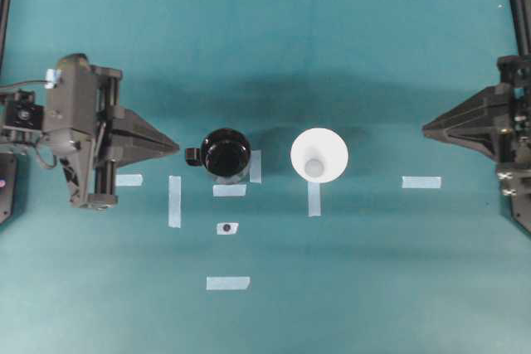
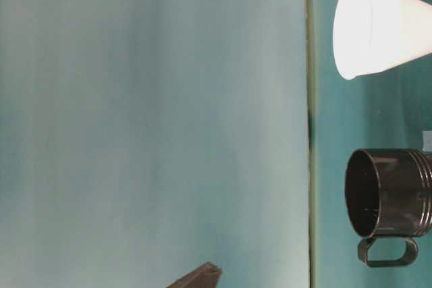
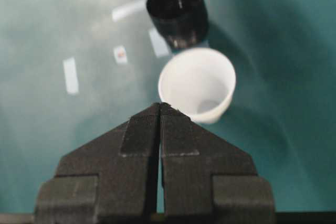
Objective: Holding the cup holder with the left arm, the right arm places the cup into the cup holder.
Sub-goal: 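Move left gripper over the black cup holder handle and right gripper over the white cup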
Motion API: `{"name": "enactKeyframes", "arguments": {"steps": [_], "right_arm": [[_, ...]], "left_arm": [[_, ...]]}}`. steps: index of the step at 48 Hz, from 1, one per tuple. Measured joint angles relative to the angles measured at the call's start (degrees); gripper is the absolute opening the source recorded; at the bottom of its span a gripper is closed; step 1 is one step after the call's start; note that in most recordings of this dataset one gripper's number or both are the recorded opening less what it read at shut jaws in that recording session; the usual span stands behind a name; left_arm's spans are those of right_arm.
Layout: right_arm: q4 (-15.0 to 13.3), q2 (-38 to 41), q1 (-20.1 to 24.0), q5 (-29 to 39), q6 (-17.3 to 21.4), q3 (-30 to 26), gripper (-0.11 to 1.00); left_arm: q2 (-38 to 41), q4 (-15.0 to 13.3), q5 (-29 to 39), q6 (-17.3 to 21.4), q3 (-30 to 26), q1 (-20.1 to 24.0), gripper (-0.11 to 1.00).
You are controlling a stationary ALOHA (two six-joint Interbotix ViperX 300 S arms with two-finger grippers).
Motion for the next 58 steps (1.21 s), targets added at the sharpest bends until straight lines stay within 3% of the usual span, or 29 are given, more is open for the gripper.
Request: {"name": "enactKeyframes", "arguments": {"steps": [16, 34, 51, 58], "right_arm": [[-3.34, 11.43, -0.09, 3.25, 0.00, -5.19, 0.03], [-4.48, 21.80, -0.09, 7.73, -0.09, -9.58, 0.03], [-5.71, 33.49, -0.18, 11.43, -0.88, -17.93, 0.03], [-6.06, 37.62, -0.09, 13.36, -1.93, -20.30, 0.03]], "left_arm": [[4.22, 0.00, 5.27, 0.09, -2.99, 1.32, 0.03], [9.40, 0.09, 10.55, 0.62, -5.54, 3.08, 0.03], [12.04, 0.00, 14.94, 5.45, -6.77, 2.81, 0.03], [13.71, 0.09, 15.21, 5.54, -7.21, 2.72, 0.03]]}}
